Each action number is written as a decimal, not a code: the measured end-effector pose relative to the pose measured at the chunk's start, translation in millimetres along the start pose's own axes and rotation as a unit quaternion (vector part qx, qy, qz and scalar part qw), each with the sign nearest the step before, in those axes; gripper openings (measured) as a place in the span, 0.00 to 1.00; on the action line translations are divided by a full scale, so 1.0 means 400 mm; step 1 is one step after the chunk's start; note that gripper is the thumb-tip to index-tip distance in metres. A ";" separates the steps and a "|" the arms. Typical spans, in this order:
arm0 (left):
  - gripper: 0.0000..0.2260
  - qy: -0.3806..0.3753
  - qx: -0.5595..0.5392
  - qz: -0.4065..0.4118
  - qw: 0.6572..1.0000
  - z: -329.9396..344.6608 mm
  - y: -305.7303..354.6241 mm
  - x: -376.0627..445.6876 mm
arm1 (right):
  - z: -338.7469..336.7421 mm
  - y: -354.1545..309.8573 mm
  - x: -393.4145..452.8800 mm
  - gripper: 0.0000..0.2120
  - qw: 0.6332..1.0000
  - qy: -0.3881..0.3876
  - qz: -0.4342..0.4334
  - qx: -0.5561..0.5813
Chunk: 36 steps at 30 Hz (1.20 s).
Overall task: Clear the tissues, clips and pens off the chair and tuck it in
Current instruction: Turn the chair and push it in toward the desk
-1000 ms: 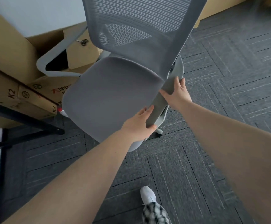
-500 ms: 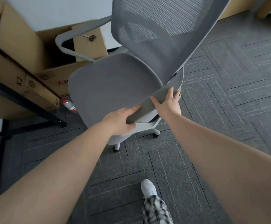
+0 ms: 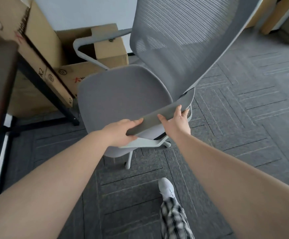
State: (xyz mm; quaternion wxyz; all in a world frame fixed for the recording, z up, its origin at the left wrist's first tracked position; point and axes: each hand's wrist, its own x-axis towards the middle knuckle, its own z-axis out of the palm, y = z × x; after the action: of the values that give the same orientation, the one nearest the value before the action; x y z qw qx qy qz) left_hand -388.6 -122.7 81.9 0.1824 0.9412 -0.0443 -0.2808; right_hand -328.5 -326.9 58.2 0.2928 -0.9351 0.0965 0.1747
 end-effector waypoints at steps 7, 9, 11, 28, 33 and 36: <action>0.28 -0.006 -0.007 -0.004 1.000 0.090 -0.005 -0.142 | 0.024 0.072 -0.150 0.45 0.999 -0.030 -0.024 -0.015; 0.28 -0.001 -0.007 -0.012 1.000 0.111 0.003 -0.180 | 0.016 0.099 -0.178 0.48 0.999 -0.033 -0.035 -0.023; 0.28 0.002 -0.009 -0.022 1.000 0.130 0.010 -0.213 | 0.005 0.129 -0.197 0.51 0.999 -0.033 -0.030 -0.019; 0.23 0.119 0.119 -0.027 0.985 0.227 0.053 -0.296 | -0.012 0.151 -0.214 0.58 0.997 -0.047 -0.034 0.056; 0.23 0.111 0.105 -0.018 0.988 0.231 0.027 -0.347 | 0.023 0.152 -0.271 0.58 0.998 -0.044 -0.027 0.043; 0.23 0.116 0.099 -0.019 0.988 0.244 0.012 -0.382 | 0.042 0.153 -0.306 0.58 0.997 -0.048 -0.020 0.048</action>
State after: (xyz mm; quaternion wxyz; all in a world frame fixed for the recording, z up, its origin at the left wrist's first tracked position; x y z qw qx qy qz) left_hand -569.8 -129.9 86.5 0.0870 0.9816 -0.0321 -0.1671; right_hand -462.9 -357.3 60.8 0.3453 -0.9122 0.0717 0.2086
